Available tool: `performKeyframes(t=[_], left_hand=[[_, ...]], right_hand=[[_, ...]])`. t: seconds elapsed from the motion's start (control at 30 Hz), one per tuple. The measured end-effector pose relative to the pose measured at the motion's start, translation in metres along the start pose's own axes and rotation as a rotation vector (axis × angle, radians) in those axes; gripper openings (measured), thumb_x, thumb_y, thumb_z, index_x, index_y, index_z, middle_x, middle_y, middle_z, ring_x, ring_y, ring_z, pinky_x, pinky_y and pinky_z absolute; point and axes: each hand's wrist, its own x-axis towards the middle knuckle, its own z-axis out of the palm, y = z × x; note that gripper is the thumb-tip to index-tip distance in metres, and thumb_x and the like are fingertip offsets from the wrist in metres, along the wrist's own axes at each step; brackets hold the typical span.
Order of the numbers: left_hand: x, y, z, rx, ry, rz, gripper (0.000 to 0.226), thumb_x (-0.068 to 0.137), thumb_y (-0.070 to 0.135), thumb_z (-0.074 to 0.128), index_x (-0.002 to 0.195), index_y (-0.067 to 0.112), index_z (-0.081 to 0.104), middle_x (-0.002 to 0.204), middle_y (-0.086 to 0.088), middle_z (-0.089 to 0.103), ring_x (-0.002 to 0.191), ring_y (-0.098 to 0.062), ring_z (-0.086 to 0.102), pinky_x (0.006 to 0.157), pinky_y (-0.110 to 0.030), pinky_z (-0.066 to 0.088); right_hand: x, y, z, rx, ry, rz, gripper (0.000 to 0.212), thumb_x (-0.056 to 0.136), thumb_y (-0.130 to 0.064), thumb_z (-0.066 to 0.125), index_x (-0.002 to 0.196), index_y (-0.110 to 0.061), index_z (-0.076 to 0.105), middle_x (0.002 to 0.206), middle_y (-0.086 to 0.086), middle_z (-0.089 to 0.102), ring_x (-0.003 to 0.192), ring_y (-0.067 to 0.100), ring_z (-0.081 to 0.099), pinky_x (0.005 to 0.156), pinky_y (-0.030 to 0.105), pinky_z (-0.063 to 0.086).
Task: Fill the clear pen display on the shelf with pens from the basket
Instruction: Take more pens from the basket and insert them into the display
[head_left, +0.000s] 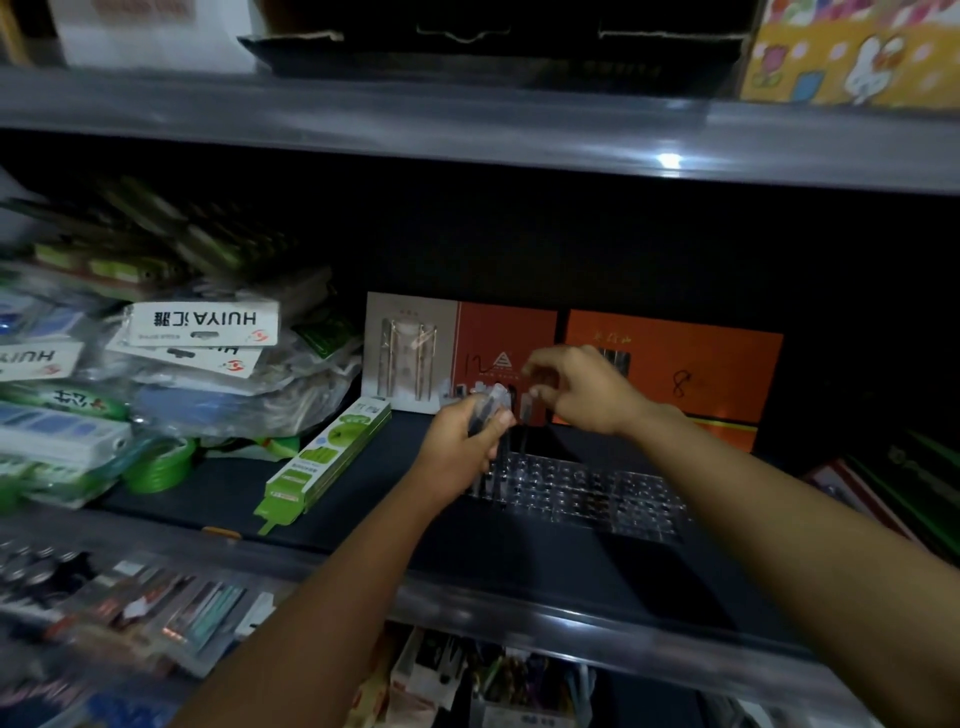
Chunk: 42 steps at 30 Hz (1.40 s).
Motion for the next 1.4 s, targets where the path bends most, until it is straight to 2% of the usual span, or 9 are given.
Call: performKeyframes(t=[0.17, 0.33, 0.5, 0.7, 0.87, 1.0, 1.13, 1.27, 1.4], left_hand=[[0.0, 0.003, 0.005, 0.082, 0.034, 0.037, 0.018, 0.094, 0.019, 0.054, 0.084, 0.006, 0.06, 0.061, 0.007, 0.046, 0.054, -0.001, 0.041, 0.056, -0.022, 0.034], [-0.006, 0.014, 0.011, 0.069, 0.061, -0.002, 0.015, 0.095, 0.02, 0.053, 0.085, 0.01, 0.06, 0.074, -0.005, 0.055, 0.069, -0.012, 0.049, 0.065, -0.029, 0.038], [-0.01, 0.026, 0.016, 0.061, 0.054, -0.042, 0.019, 0.093, 0.023, 0.056, 0.085, 0.005, 0.059, 0.078, -0.012, 0.058, 0.074, -0.014, 0.05, 0.071, -0.032, 0.04], [-0.019, 0.032, 0.009, 0.139, 0.047, -0.072, 0.021, 0.087, 0.021, 0.066, 0.073, 0.016, 0.051, 0.062, 0.005, 0.046, 0.058, -0.009, 0.043, 0.058, -0.024, 0.036], [-0.023, 0.026, -0.001, 0.124, 0.06, -0.101, 0.008, 0.089, 0.018, 0.062, 0.087, 0.012, 0.058, 0.079, -0.002, 0.06, 0.074, -0.015, 0.056, 0.068, -0.029, 0.044], [-0.022, 0.016, -0.007, 0.105, 0.056, -0.132, 0.011, 0.092, 0.02, 0.056, 0.083, 0.015, 0.053, 0.076, -0.004, 0.053, 0.068, -0.017, 0.048, 0.064, -0.031, 0.04], [-0.019, 0.015, -0.004, 0.024, 0.01, -0.187, 0.009, 0.097, 0.02, 0.049, 0.102, 0.018, 0.056, 0.099, 0.0, 0.059, 0.091, -0.015, 0.055, 0.077, -0.028, 0.042], [-0.015, 0.014, 0.0, 0.019, -0.045, -0.23, 0.052, 0.098, 0.034, 0.045, 0.144, 0.015, 0.033, 0.149, -0.003, 0.038, 0.137, -0.021, 0.034, 0.114, -0.04, 0.03], [-0.015, 0.012, 0.005, -0.015, -0.052, -0.226, 0.061, 0.099, 0.036, 0.04, 0.151, 0.017, 0.012, 0.157, 0.0, 0.018, 0.145, -0.021, 0.018, 0.116, -0.037, 0.02]], right_hand=[[-0.018, -0.036, -0.026, 0.238, 0.022, -0.096, 0.016, 0.09, -0.007, 0.058, 0.101, -0.013, 0.069, 0.083, -0.007, 0.066, 0.079, 0.013, 0.063, 0.07, 0.023, 0.049], [-0.031, -0.054, -0.041, 0.279, -0.051, -0.119, 0.019, 0.081, 0.0, 0.06, 0.094, -0.01, 0.069, 0.071, -0.002, 0.06, 0.063, 0.005, 0.052, 0.057, 0.017, 0.041], [-0.039, -0.054, -0.048, 0.223, -0.007, -0.14, 0.004, 0.085, -0.01, 0.067, 0.086, -0.012, 0.07, 0.077, -0.002, 0.069, 0.067, 0.007, 0.059, 0.063, 0.024, 0.048], [-0.042, -0.046, -0.069, 0.228, 0.154, -0.105, 0.007, 0.088, -0.011, 0.063, 0.084, -0.013, 0.068, 0.079, 0.003, 0.068, 0.071, 0.016, 0.061, 0.069, 0.035, 0.049], [-0.043, -0.035, -0.089, 0.278, 0.233, -0.032, 0.009, 0.088, -0.007, 0.06, 0.087, -0.009, 0.068, 0.077, -0.005, 0.066, 0.074, 0.011, 0.059, 0.071, 0.028, 0.047], [-0.041, -0.027, -0.092, 0.215, 0.305, 0.032, 0.011, 0.085, -0.006, 0.059, 0.085, -0.01, 0.069, 0.079, -0.002, 0.07, 0.078, 0.017, 0.063, 0.07, 0.027, 0.049], [-0.038, -0.021, -0.081, 0.05, 0.259, 0.041, 0.009, 0.087, -0.008, 0.058, 0.085, -0.009, 0.066, 0.069, -0.004, 0.06, 0.061, 0.004, 0.052, 0.056, 0.01, 0.037], [-0.032, -0.016, -0.062, -0.024, 0.166, 0.014, 0.01, 0.091, -0.009, 0.055, 0.084, -0.009, 0.063, 0.071, 0.0, 0.059, 0.063, 0.012, 0.054, 0.056, 0.026, 0.04], [-0.025, -0.013, -0.041, -0.077, 0.117, -0.001, 0.01, 0.091, -0.011, 0.055, 0.086, -0.009, 0.063, 0.076, 0.005, 0.062, 0.066, 0.021, 0.056, 0.059, 0.032, 0.042]])
